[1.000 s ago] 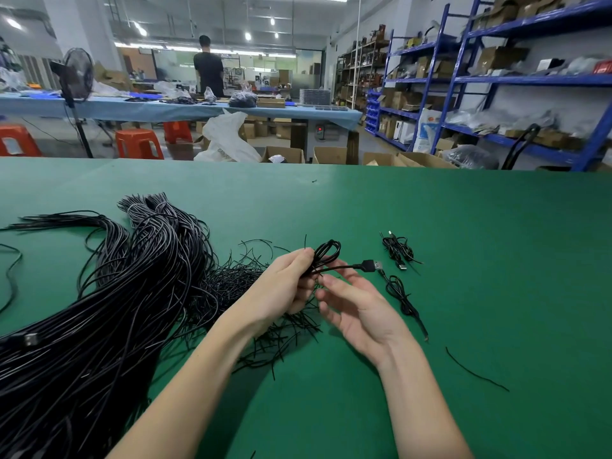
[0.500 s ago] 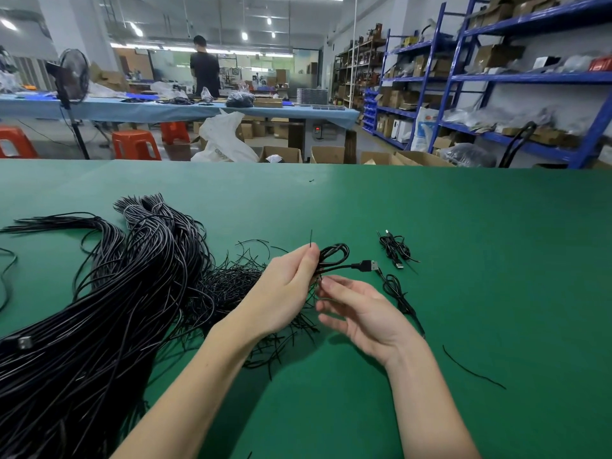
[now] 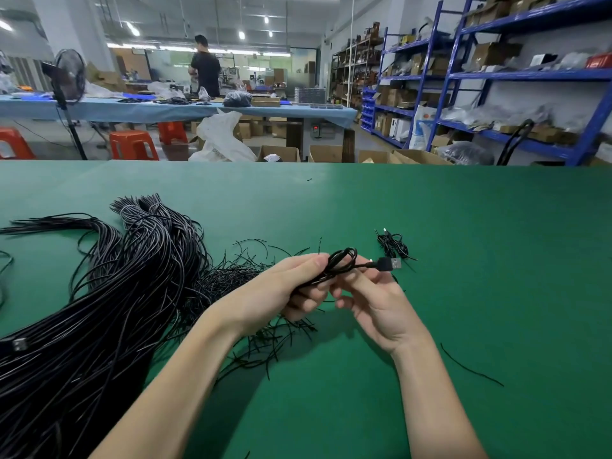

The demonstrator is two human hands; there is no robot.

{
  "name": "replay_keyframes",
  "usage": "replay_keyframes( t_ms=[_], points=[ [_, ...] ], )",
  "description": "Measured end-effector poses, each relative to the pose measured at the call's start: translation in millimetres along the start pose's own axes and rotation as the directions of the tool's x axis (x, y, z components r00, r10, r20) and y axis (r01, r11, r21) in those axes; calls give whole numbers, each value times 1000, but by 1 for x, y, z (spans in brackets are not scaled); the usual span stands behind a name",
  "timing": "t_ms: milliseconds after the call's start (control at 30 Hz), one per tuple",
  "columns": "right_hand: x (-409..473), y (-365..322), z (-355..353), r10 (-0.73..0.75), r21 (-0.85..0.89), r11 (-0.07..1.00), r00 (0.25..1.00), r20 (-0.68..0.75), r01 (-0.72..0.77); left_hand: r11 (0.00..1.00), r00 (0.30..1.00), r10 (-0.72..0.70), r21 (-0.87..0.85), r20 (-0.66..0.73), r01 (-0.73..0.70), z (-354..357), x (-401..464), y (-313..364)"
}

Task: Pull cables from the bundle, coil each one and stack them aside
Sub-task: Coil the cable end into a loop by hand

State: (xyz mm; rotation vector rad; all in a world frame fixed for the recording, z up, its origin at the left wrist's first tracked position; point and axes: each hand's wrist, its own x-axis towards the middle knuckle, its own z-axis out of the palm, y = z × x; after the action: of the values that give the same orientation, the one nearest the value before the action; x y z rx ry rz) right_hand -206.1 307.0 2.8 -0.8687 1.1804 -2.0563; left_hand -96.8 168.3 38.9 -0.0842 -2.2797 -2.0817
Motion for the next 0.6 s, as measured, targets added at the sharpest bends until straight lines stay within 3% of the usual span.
replay_keyframes(
  t_ms=[167,267,400,600],
  points=[
    [-3,-6,-3,34,-62,998,999,12,-33,946,986,-8,-317,169,62,1,2,-10],
    [-6,-16,-5,47,-172,985,997,67,-35,915,955,-23,-379,297,140,-4,-1,-15],
    [-7,-34,-2,77,-366,931,971,225,11,926,889,-24,-325,456,192,-10,-9,-12],
    [-7,-64,6,201,-506,861,880,430,51,987,823,-107,-40,559,156,-13,-22,10]
  ],
)
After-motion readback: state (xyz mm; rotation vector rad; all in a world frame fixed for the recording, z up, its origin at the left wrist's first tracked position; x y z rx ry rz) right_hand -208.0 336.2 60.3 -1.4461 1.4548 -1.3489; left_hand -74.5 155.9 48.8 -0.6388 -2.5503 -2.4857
